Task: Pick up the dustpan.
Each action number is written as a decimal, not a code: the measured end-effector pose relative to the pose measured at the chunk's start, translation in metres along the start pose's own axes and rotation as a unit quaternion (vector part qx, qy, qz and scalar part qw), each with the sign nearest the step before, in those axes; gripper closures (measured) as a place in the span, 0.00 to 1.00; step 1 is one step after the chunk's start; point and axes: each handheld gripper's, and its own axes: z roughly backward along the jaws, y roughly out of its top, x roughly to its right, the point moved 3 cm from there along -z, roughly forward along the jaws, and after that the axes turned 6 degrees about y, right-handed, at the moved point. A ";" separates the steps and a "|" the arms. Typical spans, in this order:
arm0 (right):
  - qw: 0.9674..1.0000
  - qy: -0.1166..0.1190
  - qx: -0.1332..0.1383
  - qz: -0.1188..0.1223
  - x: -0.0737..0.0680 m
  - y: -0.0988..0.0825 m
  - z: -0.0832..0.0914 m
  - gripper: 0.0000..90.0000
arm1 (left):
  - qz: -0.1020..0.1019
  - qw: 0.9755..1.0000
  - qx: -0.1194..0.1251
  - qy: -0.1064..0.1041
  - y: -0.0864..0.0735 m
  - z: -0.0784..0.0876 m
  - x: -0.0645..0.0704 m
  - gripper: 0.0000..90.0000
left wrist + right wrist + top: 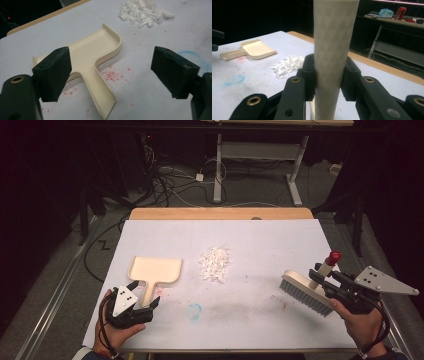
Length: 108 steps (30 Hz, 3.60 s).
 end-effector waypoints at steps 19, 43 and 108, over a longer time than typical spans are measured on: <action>1.000 0.002 -0.008 0.014 -0.005 0.002 -0.004 0.78 | 0.142 0.980 -0.136 0.016 -0.023 -0.007 -0.012 0.20; 1.000 -0.001 -0.008 -0.001 0.000 0.000 -0.005 0.78 | 0.132 0.967 -0.214 0.039 -0.004 -0.075 -0.027 0.71; 0.999 0.013 -0.029 -0.012 0.008 -0.006 -0.049 0.78 | -0.036 0.968 -0.221 -0.113 0.009 -0.026 0.026 0.71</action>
